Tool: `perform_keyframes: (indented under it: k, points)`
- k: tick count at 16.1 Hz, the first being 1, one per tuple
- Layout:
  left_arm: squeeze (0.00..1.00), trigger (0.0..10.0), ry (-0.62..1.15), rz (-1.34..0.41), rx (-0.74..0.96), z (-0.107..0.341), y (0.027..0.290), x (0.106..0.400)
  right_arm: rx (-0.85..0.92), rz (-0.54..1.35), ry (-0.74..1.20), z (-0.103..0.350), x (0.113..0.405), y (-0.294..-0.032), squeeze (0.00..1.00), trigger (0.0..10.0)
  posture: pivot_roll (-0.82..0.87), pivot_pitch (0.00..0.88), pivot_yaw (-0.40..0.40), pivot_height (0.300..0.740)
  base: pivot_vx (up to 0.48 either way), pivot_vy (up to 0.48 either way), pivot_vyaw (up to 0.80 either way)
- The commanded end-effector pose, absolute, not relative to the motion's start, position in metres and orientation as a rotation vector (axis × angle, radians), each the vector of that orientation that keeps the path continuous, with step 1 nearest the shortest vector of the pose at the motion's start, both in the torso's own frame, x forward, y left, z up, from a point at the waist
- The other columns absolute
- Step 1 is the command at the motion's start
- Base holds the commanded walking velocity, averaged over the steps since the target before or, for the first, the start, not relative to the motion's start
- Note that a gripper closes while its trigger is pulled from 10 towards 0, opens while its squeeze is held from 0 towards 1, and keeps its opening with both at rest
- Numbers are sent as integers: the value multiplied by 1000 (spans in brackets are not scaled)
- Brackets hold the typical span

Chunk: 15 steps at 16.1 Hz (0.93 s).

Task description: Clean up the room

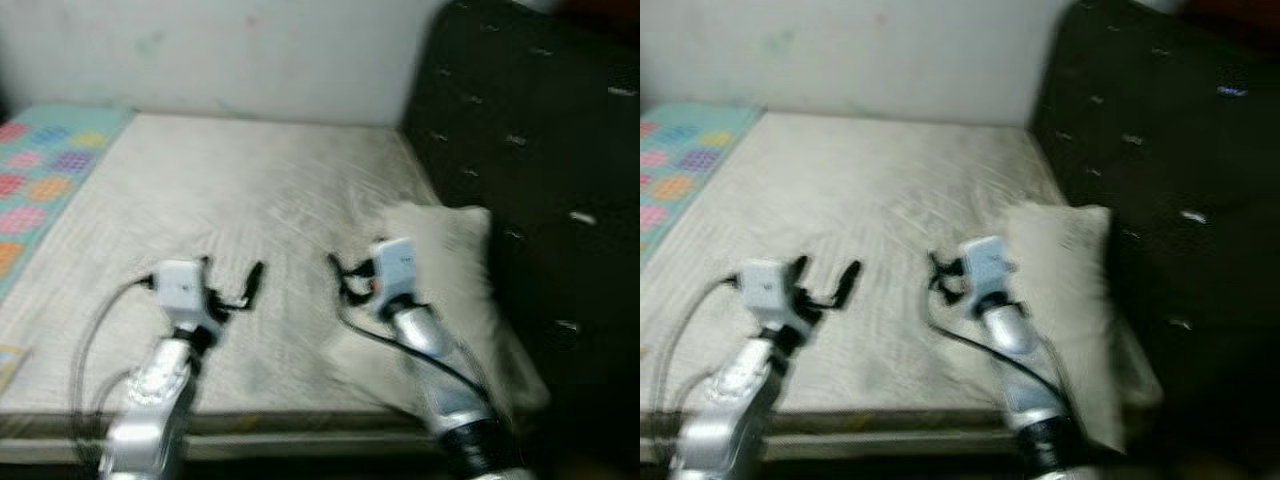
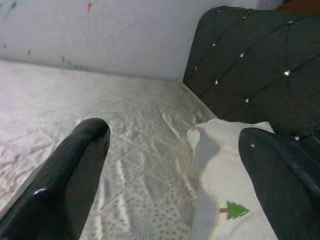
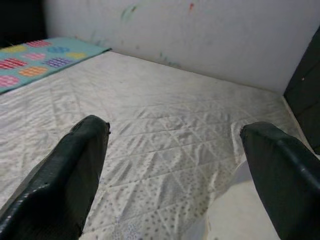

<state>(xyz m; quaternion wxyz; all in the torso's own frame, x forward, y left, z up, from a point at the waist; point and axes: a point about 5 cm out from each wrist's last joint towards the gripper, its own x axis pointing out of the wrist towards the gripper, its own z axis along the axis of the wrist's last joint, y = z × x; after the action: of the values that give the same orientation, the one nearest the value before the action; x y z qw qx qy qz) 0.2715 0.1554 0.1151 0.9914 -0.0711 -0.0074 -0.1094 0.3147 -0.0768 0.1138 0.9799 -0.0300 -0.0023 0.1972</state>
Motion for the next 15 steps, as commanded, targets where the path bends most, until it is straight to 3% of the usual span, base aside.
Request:
perform_keyframes:
  k: [1,9,12,15]
  points:
    - [0,10000,-25,-230,-145,117,151,273,-73,376,-16,117,319,-84,0,10000,-94,0,-42,740,0,0,0]
    - [0,10000,-30,-223,-139,117,152,276,-96,374,-34,118,321,-84,0,10000,-93,0,-39,740,0,0,0]
    - [0,10000,-32,-223,-140,117,152,276,-91,372,-36,118,321,-84,0,10000,-93,0,-39,740,0,0,767]
    - [0,10000,-31,-226,-141,117,152,276,-90,370,-33,117,321,-84,0,10000,-95,0,-39,740,0,-84,138]
